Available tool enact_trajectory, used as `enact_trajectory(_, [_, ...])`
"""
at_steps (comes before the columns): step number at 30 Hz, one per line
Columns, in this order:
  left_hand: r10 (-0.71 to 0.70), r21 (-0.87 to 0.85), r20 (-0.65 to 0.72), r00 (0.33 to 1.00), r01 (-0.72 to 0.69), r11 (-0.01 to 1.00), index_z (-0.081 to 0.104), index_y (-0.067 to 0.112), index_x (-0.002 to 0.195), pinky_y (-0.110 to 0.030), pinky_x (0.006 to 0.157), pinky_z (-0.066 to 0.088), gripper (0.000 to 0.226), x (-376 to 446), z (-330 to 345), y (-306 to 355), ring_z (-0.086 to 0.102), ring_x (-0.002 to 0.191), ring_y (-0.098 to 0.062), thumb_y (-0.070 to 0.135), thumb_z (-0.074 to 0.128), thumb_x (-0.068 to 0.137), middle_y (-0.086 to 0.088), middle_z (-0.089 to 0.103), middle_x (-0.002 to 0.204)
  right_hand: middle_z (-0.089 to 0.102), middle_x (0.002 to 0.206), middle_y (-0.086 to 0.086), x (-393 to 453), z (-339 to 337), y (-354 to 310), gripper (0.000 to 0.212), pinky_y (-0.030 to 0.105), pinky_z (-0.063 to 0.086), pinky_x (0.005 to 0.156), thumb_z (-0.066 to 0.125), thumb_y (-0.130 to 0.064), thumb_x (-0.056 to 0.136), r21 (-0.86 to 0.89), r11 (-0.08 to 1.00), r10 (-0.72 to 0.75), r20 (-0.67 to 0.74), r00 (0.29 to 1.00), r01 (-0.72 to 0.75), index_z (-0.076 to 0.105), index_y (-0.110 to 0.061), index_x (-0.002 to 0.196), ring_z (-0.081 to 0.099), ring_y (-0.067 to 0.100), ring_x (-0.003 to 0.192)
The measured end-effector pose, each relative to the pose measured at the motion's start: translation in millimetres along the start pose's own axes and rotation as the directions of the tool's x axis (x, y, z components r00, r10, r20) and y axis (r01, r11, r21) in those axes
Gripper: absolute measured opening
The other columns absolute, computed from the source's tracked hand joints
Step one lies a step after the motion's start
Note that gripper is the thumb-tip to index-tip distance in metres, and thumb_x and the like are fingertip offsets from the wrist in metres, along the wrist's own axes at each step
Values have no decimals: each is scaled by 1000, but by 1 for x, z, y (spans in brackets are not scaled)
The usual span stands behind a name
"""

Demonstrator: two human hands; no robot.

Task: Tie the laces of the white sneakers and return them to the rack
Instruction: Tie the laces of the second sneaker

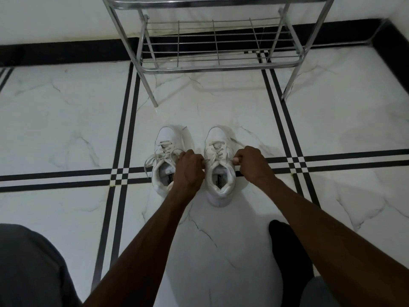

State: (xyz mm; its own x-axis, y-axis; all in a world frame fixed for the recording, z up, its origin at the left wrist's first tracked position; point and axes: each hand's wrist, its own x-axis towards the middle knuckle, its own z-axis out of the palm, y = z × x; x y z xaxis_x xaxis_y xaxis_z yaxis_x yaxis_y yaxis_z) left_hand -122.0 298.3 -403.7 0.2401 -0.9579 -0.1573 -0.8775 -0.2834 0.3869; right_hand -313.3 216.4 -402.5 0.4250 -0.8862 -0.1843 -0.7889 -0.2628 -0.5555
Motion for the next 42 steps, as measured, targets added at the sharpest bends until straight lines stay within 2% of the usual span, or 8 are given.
enact_trajectory(4, [-35,-253,-26,999,27,967,66,-1,74,-38,65,41,14,-1,0,0,60,79,-38,7,62,86,-21,64,80,76,100,11,5,-15,2,20,41,57,79,54,-22,97,149,972,149,202,968,-180,71,-10,95,70,28,92])
enact_trajectory(9, [-121,-610,12,993,103,786,70,9,89,-48,84,60,45,-5,-9,8,73,90,-25,43,44,102,-6,75,94,73,111,7,4,-31,-4,32,42,58,91,53,-35,101,463,834,187,273,944,-300,70,-8,101,67,24,110])
enact_trajectory(14, [-153,-842,57,987,130,523,67,-9,103,-5,64,50,52,0,-42,29,68,84,9,31,35,111,-5,76,105,76,110,14,13,-52,-28,37,47,56,91,46,-37,104,829,459,177,268,947,-320,63,-4,105,72,26,106])
enact_trajectory(18, [-81,-909,8,997,41,414,59,-2,90,-28,84,56,45,6,-46,33,72,91,-24,32,37,111,-22,72,95,73,86,7,16,-54,-44,27,37,49,77,48,-36,103,872,414,154,214,965,-259,61,-14,95,71,23,83])
enact_trajectory(27, [78,-730,-58,995,-96,676,62,20,122,-43,80,56,25,12,-31,28,58,77,-14,23,41,109,2,64,85,75,109,4,17,-38,-40,39,31,52,69,55,-10,101,687,716,46,133,990,-126,58,-25,137,68,15,87])
enact_trajectory(31, [108,-629,-41,993,-109,770,55,29,133,-46,76,58,34,14,-27,26,63,82,-23,13,40,107,0,63,86,79,102,8,17,-35,-40,30,37,52,71,62,-12,97,667,729,80,137,987,-152,54,-18,126,74,22,92])
enact_trajectory(35, [124,-581,-50,991,-130,804,52,20,128,-22,56,47,35,15,-27,26,60,71,-13,1,39,102,5,62,79,79,97,11,21,-32,-41,20,31,52,65,71,-13,91,693,688,199,108,974,-217,61,-9,108,74,19,82])
enact_trajectory(42, [90,-598,-57,994,-106,794,41,12,123,-14,54,44,34,19,-25,26,60,59,0,-9,41,95,2,71,76,78,92,17,21,-30,-41,15,26,58,71,72,-5,89,703,693,67,159,985,-161,78,-5,102,71,14,75])
